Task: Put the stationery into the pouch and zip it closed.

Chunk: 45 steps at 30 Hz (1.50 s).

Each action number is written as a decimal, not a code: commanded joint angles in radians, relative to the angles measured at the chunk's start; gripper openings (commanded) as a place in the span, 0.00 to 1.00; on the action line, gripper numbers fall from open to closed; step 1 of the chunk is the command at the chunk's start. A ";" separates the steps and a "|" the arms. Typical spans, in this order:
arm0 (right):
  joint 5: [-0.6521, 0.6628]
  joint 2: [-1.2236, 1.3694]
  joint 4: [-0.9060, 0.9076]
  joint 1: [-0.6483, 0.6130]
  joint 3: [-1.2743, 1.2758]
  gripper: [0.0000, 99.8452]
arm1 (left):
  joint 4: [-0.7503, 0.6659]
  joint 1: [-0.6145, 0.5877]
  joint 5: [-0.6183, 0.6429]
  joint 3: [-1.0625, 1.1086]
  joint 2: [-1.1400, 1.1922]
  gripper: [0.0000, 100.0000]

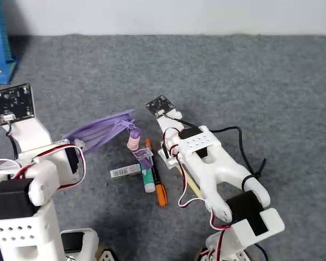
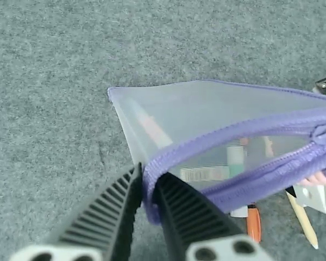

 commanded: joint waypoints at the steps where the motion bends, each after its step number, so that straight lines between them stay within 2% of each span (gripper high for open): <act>1: 0.015 -0.005 0.025 0.008 -0.048 0.16 | -0.015 -0.002 0.009 -0.007 0.014 0.01; 11: 0.021 0.001 0.025 -0.039 -0.043 0.09 | -0.015 -0.002 0.009 -0.005 0.014 0.01; 17: 0.021 -0.012 0.094 -0.045 -0.046 0.01 | -0.014 -0.002 0.009 -0.005 0.014 0.01; 22: 0.021 -0.079 0.157 -0.024 -0.049 0.01 | -0.017 -0.002 0.009 -0.005 0.014 0.01; 28: 0.015 -0.298 0.286 0.027 -0.048 0.01 | -0.015 0.000 0.009 -0.008 0.014 0.01; 33: 0.012 -0.535 0.433 0.019 -0.048 0.01 | -0.018 0.000 0.009 -0.008 0.015 0.01; 39: -0.012 -0.840 0.481 0.015 -0.048 0.01 | -0.020 0.000 0.011 -0.010 0.015 0.01; 42: -0.089 -0.986 0.478 -0.044 -0.051 0.01 | -0.018 0.000 0.011 -0.028 0.017 0.01; 45: -0.153 -1.106 0.472 -0.157 -0.051 0.01 | -0.015 0.000 0.011 -0.044 0.017 0.01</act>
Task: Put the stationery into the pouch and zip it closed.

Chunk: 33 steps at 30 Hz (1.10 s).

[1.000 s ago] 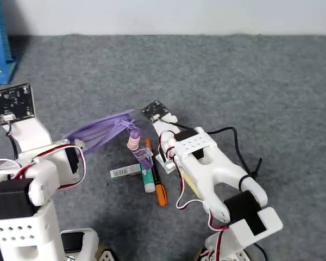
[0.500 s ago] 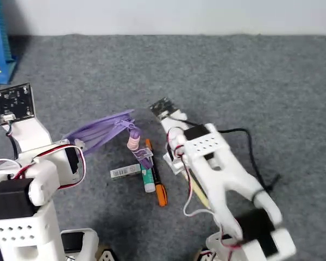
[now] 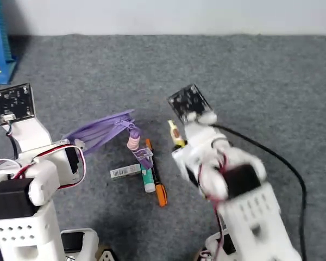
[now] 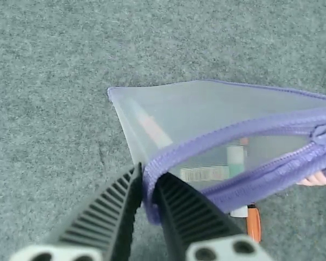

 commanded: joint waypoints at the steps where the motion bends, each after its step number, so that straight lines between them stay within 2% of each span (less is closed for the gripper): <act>1: -0.075 -0.162 -0.018 -0.122 -0.052 0.01 | -0.015 -0.002 0.011 -0.044 0.015 0.01; 8: -0.109 -0.260 -0.263 -0.321 -0.048 0.01 | -0.018 -0.002 0.011 -0.044 0.015 0.01; 17: -0.101 -0.262 -0.725 -0.460 0.037 0.01 | -0.018 -0.002 0.011 -0.042 0.015 0.01; 27: 0.012 -0.260 -1.397 -0.469 0.374 0.01 | -0.018 -0.002 0.011 -0.042 0.015 0.01; 33: 0.077 -0.183 -1.586 -0.463 0.470 0.01 | -0.018 -0.002 0.011 -0.042 0.015 0.01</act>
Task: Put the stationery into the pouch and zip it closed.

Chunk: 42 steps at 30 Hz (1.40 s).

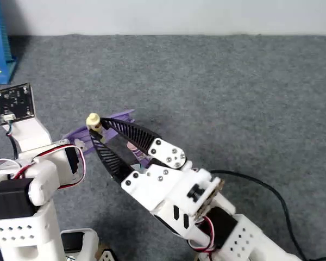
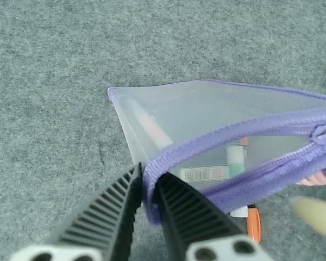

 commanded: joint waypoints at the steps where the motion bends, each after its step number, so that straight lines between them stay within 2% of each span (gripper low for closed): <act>1: 0.028 0.081 -0.102 0.001 -0.005 0.01 | -0.018 -0.002 0.011 -0.042 0.015 0.01; 9: 0.018 0.309 -0.226 0.065 0.025 0.01 | -0.017 -0.002 0.009 -0.041 0.015 0.01; 12: 0.021 0.308 -0.170 0.064 0.057 0.03 | -0.015 -0.002 0.008 -0.041 0.015 0.01; 17: -0.023 0.225 0.039 0.065 0.055 0.22 | -0.015 -0.002 0.008 -0.041 0.015 0.01; 19: -0.069 0.173 0.108 0.065 0.032 0.27 | -0.015 -0.002 0.008 -0.041 0.015 0.01; 23: -0.124 0.070 0.389 0.091 -0.074 0.24 | -0.014 -0.006 0.008 -0.041 0.015 0.01; 28: -0.298 -0.019 0.892 0.177 -0.288 0.19 | -0.014 -0.008 0.006 -0.042 0.014 0.01; 32: -0.315 0.013 1.152 0.263 -0.342 0.18 | -0.014 -0.008 0.008 -0.042 0.014 0.01; 37: -0.316 0.151 1.213 0.371 -0.245 0.14 | -0.012 -0.008 0.009 -0.039 0.014 0.01; 42: -0.319 0.340 1.144 0.375 -0.183 0.14 | -0.012 -0.009 0.009 -0.039 0.014 0.01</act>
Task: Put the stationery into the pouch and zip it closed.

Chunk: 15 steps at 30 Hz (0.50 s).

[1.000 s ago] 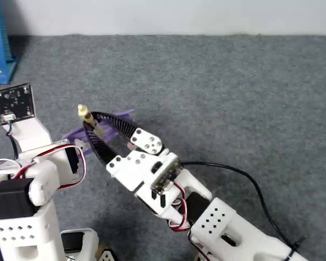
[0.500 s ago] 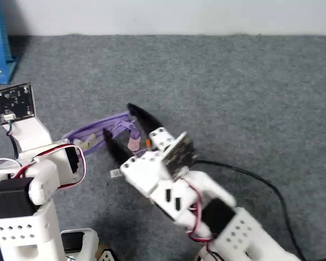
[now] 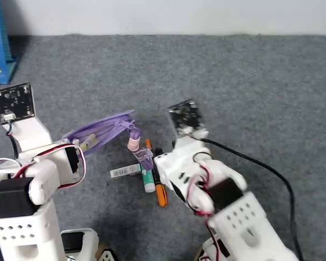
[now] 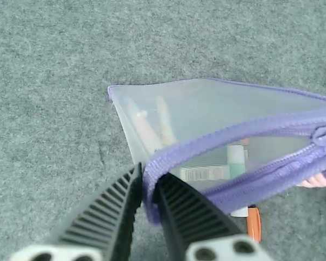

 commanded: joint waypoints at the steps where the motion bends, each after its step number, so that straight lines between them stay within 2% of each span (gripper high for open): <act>1: -0.011 0.134 -0.082 0.015 0.011 0.14 | -0.008 -0.009 0.009 -0.039 0.011 0.01; 7: -0.008 0.397 -0.300 0.010 0.011 0.14 | 0.009 -0.012 0.009 -0.041 0.005 0.01; 9: -0.003 0.484 -0.357 -0.001 -0.005 0.15 | 0.005 -0.049 0.009 -0.041 0.006 0.01; 15: -0.008 0.713 -0.377 -0.004 -0.132 0.21 | -0.008 -0.109 0.005 -0.041 0.009 0.01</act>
